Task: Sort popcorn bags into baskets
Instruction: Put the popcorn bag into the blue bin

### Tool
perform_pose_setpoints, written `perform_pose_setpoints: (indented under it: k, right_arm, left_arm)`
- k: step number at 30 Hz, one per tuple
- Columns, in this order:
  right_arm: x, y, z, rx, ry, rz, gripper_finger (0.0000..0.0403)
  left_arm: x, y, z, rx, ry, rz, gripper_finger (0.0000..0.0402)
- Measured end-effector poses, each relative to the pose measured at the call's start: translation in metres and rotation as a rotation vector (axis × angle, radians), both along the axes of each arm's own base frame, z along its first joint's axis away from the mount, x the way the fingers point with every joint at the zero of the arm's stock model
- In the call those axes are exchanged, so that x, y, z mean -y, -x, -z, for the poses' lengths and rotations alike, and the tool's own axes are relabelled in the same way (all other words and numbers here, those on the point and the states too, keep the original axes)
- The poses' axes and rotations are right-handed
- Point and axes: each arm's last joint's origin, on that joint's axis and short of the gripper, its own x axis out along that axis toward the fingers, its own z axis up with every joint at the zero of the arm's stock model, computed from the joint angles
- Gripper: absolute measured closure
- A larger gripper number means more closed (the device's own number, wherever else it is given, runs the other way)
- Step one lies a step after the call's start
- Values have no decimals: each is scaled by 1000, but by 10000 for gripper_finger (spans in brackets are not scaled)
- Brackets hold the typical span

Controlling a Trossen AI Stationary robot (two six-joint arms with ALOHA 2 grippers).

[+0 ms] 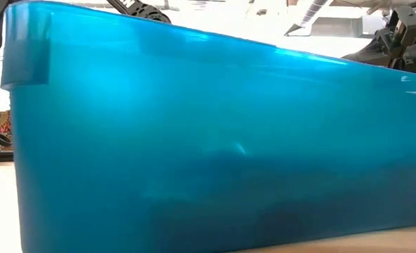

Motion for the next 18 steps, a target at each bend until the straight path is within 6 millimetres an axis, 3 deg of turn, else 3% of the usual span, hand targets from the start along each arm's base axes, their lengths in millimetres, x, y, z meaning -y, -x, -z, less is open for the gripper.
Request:
perform_pose_setpoints:
  k: [6,9,14,18]
  right_arm:
    - [0,0,0,0,0,1,168]
    - [0,0,0,1,0,4,168]
    - [0,0,0,2,0,4,168]
    - [0,0,0,3,0,5,168]
  left_arm:
    - [8,-5,14,-34,-22,103,201]
    - [13,-7,20,-58,-17,118,249]
    - [19,-8,21,-69,-21,142,370]
    - [20,-5,3,-49,-1,113,396]
